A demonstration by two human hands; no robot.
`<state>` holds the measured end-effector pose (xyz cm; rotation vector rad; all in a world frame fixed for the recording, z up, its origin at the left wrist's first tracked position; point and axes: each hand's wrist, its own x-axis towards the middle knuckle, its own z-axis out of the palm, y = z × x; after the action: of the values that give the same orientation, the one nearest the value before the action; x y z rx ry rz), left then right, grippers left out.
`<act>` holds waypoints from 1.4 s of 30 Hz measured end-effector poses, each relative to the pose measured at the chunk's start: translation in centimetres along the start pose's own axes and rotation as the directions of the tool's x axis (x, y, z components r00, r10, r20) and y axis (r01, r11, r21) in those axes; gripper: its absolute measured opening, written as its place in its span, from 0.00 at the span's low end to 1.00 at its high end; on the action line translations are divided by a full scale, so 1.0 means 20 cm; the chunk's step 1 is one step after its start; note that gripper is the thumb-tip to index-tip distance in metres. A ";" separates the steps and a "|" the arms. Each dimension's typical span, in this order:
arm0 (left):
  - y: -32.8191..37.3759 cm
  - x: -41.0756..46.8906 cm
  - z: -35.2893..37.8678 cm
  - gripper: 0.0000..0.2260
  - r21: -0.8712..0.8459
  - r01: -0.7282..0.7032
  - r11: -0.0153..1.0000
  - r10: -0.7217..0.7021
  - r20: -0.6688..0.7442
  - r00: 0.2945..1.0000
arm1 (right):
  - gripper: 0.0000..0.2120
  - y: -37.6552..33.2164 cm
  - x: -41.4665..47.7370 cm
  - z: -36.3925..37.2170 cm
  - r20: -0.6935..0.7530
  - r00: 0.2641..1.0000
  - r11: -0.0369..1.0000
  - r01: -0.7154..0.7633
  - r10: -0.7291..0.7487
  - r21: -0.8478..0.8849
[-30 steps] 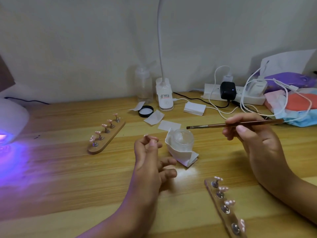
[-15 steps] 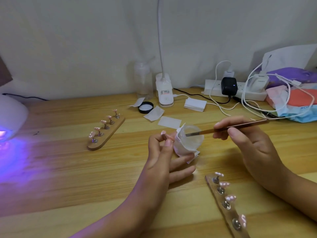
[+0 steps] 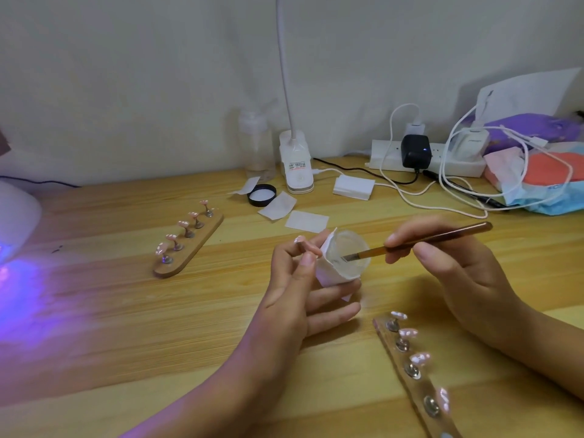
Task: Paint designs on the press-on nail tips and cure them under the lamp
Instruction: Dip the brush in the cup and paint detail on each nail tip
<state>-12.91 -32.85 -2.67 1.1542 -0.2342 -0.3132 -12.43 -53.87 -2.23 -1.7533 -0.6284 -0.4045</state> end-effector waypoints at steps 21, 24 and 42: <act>0.05 0.02 0.00 0.05 -0.188 0.116 0.975 -0.127 -0.047 0.991 | 0.09 0.01 0.03 -0.02 -0.170 0.985 0.996 0.001 0.015 0.093; 0.07 0.02 0.00 0.08 -0.234 0.150 0.961 -0.161 -0.028 0.987 | 0.10 0.02 0.04 -0.04 -0.226 0.973 0.990 -0.026 0.056 0.135; 0.02 0.03 -0.03 0.05 0.013 0.078 0.997 -0.072 -0.246 0.967 | 0.15 0.03 0.06 -0.08 -0.306 0.923 0.933 -0.126 0.235 0.338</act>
<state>-12.20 -32.42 -2.41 1.2143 0.0240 -0.2315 -10.94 -55.26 -1.57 -1.3799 -0.2569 -0.4402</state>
